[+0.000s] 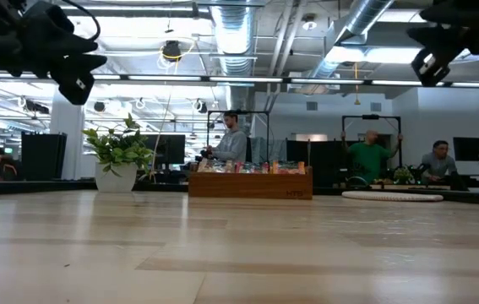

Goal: Pick & Place Tea
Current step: Return to Home Position

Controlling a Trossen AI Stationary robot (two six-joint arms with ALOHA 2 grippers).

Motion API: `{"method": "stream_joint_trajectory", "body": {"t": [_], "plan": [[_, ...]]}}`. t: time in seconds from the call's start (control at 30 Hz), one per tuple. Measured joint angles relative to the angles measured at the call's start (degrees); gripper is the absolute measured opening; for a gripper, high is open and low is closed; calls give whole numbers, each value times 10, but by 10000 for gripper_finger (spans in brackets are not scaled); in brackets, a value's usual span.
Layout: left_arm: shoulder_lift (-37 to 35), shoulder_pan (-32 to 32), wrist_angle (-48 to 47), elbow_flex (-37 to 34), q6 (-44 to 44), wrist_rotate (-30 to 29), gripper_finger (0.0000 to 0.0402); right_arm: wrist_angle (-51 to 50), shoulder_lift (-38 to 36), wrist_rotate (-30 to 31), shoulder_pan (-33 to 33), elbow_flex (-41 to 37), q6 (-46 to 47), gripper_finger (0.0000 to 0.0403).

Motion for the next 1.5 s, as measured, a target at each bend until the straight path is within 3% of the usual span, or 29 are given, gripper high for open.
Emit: {"method": "stream_joint_trajectory", "body": {"t": [0.2, 0.33, 0.47, 0.57, 0.8, 1.13, 1.5], "plan": [[8, -35, -22, 0, 3, -32, 105, 41, 0, 30, 31, -45, 26, 102], [19, -44, -47, -3, 23, -94, 105, 42, -7, 59, 31, -48, 24, 102], [18, -44, -12, -32, 32, -133, 105, 32, -33, 57, 31, -48, 24, 102], [17, -45, 53, -65, 19, -120, 105, -2, -68, 56, 31, -44, 24, 102], [17, -60, 57, -68, 27, -100, 105, -66, -160, 59, 44, -44, 15, 102], [18, -67, 45, -70, 30, -103, 105, -57, -162, 58, 52, -107, 24, 102], [18, -67, 43, -70, 29, -139, 105, -71, -162, 58, 52, -109, 32, 102]]}}
